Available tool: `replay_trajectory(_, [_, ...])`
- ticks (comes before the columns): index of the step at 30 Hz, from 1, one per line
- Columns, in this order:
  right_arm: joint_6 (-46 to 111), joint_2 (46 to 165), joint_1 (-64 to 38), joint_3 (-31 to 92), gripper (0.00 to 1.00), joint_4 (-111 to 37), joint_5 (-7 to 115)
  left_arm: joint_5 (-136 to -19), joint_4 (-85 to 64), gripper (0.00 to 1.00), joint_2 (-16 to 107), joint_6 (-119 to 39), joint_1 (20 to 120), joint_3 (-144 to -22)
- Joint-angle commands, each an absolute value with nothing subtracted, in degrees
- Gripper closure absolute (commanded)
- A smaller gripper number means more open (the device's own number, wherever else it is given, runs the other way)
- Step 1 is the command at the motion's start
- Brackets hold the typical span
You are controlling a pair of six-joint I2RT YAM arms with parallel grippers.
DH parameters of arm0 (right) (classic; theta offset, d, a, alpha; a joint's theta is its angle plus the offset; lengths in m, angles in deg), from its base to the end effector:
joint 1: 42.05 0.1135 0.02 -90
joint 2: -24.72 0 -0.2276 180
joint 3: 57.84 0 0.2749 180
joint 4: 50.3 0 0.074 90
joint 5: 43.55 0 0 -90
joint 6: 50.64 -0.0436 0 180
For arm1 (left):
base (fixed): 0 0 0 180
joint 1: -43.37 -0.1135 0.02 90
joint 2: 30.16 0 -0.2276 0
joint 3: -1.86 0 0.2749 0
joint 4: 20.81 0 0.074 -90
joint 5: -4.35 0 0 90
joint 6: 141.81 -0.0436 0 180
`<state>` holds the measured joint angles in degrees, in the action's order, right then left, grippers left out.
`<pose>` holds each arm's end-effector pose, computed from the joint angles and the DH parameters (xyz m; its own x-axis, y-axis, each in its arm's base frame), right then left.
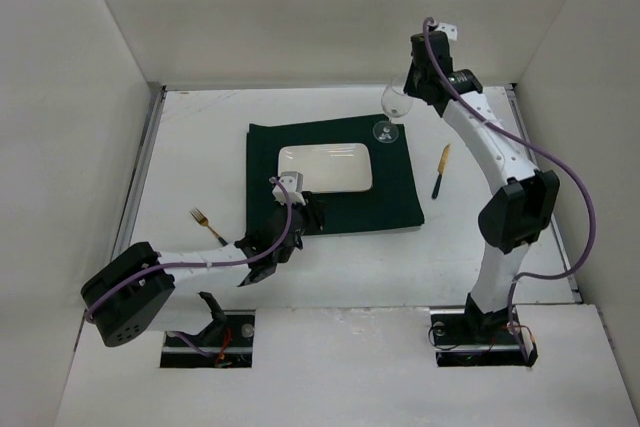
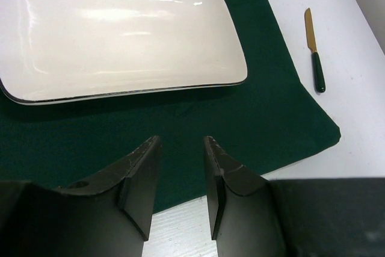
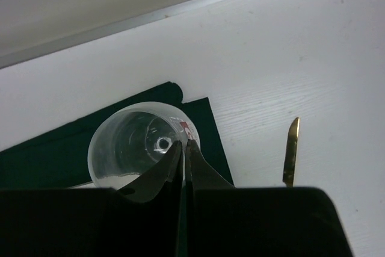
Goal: Set the dinner table for one person
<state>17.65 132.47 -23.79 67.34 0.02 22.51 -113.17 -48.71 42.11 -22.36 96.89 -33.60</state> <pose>0.4303 0.1233 0.3508 -0.4653 0.2025 -0.8617 0.2253 0.9685 0.1059 0.1839 -0.2148 0.1481 -0.2973 -0.3313 -0.8955 0.3393 0.8400 -0.4234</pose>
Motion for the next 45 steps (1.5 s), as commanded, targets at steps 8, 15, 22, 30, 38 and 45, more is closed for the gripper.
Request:
replay_trajectory(8, [18.09, 133.62, -21.97, 69.29, 0.92, -4.91, 21.93, -114.56, -51.79, 0.68, 42.09, -21.93, 96.59, -32.90])
replay_trajectory(15, [18.44, 133.88, -21.97, 66.65, 0.91, -6.75, 22.28, -114.56, -51.79, 0.68, 42.18, -21.66, 96.50, -32.81])
replay_trajectory(22, [19.06, 133.88, -21.97, 65.77, 0.91, -6.93, 22.19, -114.56, -51.79, 0.68, 42.35, -21.58, 96.41, -32.81])
replay_trajectory(30, [19.15, 133.62, -21.97, 61.64, 0.91, -9.21, 22.10, -114.56, -51.79, 0.67, 42.62, -21.40, 96.41, -32.90])
replay_trajectory(38, [20.81, 132.57, -21.97, 61.11, 0.91, -10.27, 21.40, -114.39, -51.79, 0.67, 42.88, -21.14, 96.32, -32.90])
replay_trajectory(45, [22.31, 132.13, -21.97, 60.94, 0.72, -10.27, 20.87, -114.39, -51.79, 0.67, 42.97, -21.05, 96.32, -32.90])
